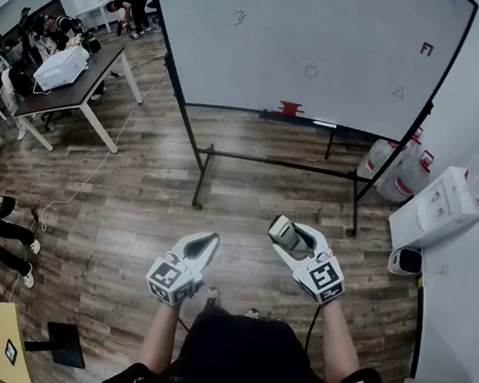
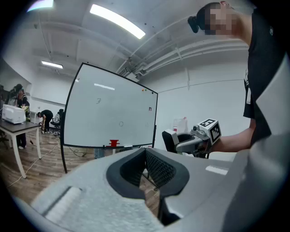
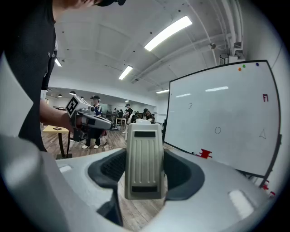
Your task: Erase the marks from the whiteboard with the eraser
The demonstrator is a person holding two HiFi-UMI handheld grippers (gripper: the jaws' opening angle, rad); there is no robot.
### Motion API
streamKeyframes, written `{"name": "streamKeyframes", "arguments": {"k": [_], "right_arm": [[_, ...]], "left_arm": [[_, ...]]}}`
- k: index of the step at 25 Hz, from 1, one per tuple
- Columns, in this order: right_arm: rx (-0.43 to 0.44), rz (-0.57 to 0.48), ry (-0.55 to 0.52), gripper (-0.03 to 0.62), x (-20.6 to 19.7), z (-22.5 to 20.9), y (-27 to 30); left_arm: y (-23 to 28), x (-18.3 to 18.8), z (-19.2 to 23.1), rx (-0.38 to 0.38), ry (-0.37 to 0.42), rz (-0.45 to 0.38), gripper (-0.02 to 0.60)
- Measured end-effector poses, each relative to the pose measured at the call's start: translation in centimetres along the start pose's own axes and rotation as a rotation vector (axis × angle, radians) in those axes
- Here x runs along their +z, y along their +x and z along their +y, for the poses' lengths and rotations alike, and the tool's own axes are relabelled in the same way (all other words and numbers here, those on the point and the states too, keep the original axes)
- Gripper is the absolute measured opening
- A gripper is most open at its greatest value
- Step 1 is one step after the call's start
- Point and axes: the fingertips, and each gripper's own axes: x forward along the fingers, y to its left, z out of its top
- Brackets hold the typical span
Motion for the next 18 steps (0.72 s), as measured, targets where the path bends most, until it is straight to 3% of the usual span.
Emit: {"name": "streamKeyframes", "arguments": {"k": [18], "right_arm": [[0.018, -0.002, 0.038, 0.258, -0.84, -0.76, 0.36]], "left_arm": [[0.9, -0.49, 0.19, 0.016, -0.013, 0.006, 0.011]]}}
